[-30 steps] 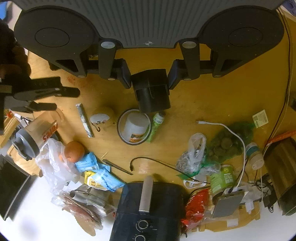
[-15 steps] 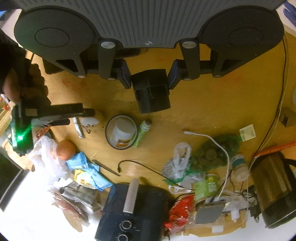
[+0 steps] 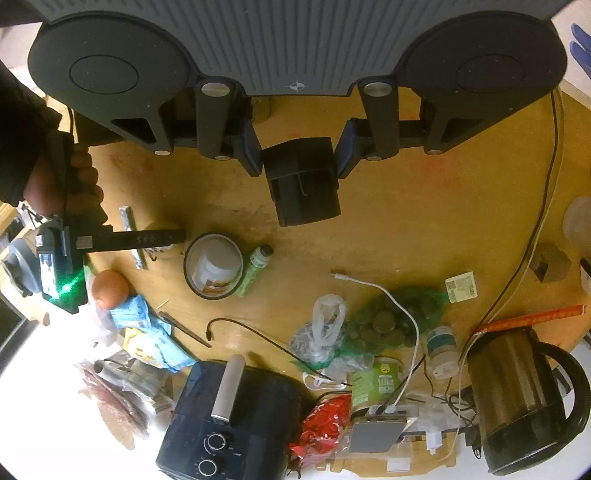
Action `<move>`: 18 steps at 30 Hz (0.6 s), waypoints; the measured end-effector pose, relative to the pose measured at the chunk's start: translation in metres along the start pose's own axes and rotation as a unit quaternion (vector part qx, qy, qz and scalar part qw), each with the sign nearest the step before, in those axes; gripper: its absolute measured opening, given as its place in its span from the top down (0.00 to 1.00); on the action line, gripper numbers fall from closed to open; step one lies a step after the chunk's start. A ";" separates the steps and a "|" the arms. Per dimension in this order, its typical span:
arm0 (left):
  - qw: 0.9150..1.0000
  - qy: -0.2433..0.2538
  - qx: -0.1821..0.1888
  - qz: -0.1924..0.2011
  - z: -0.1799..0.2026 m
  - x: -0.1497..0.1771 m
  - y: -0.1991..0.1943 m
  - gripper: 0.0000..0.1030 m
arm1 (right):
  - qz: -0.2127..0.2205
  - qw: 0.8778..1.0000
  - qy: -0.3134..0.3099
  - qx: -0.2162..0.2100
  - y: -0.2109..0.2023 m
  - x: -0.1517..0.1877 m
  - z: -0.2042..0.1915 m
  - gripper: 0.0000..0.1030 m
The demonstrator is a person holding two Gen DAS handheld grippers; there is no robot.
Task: Organize objects
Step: 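Lift the black cylinder with the left tool while the right tool grasps the yellow dog-face case, then carry the black cylinder and dog-face case over the cardboard box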
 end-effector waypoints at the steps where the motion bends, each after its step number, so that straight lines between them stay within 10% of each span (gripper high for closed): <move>1: 1.000 0.000 0.000 0.000 0.000 0.000 0.000 0.59 | -0.001 1.000 0.000 0.001 0.000 0.000 0.000 0.24; 18: 0.999 0.038 0.019 0.004 0.022 0.001 -0.005 0.59 | 0.047 0.999 0.008 -0.027 -0.066 0.019 0.004 0.24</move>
Point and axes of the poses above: each gripper's, at about its wrist camera, not at the fingertips, and y roughly the way its jaws point, z to its right, x to its underside, the point moved 1 cm from there along y, roughly the way its jaws point, and after that the axes turned 7 degrees about -x, right-handed, at the moved point
